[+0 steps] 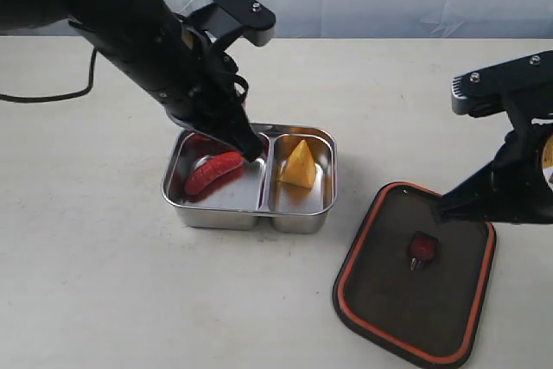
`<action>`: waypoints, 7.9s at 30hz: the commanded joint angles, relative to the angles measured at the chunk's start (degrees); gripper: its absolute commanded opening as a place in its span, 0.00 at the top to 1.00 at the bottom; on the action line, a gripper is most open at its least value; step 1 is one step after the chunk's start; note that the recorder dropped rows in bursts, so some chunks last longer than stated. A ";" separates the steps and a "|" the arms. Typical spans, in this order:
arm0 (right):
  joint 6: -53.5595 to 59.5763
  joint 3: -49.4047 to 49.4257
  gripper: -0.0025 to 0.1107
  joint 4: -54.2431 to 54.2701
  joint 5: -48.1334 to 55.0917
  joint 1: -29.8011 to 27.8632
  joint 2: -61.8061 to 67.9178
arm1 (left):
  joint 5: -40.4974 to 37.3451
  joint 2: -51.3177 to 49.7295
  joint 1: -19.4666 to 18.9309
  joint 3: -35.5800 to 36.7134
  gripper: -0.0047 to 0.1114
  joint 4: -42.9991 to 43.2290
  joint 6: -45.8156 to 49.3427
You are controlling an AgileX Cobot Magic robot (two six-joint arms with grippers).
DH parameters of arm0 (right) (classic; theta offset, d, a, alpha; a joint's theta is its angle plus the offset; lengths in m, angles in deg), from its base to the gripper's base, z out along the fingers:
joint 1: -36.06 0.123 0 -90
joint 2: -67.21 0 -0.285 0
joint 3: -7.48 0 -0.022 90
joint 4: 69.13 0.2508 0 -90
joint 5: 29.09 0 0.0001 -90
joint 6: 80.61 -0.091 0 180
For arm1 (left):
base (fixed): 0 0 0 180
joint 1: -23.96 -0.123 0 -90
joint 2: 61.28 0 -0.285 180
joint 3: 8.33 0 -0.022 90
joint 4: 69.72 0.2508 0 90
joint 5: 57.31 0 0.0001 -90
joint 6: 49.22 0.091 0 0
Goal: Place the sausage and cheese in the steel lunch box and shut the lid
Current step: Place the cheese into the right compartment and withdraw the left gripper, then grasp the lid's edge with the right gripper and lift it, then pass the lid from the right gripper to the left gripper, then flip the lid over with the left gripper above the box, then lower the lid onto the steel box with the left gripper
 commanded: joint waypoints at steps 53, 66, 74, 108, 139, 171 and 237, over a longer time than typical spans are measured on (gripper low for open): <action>30.10 -12.38 0.98 19.50 -5.14 -27.21 41.51 | 11.64 30.21 0.41 34.76 0.91 -25.01 -1.38; 30.01 -12.38 0.98 19.50 -4.26 -27.21 28.87 | 16.29 30.21 0.30 34.76 0.50 -35.74 -0.83; 30.35 -12.38 0.98 19.50 -4.26 -27.21 21.75 | 19.02 30.21 0.30 34.76 0.50 -45.94 4.55; 57.45 -12.38 0.98 58.39 -10.34 -19.49 13.87 | 17.49 26.39 0.30 34.76 0.50 -68.91 26.46; 57.45 -17.01 0.98 62.83 -8.27 -13.85 13.87 | 21.46 26.26 0.30 34.76 0.96 -71.93 33.07; 50.43 -17.01 0.66 46.57 -8.54 -15.84 -3.95 | 48.56 21.55 0.30 29.13 0.96 6.58 33.73; 49.16 -17.01 0.66 42.46 -6.43 -15.84 -3.95 | 66.71 2.01 14.33 29.63 0.96 -53.99 97.21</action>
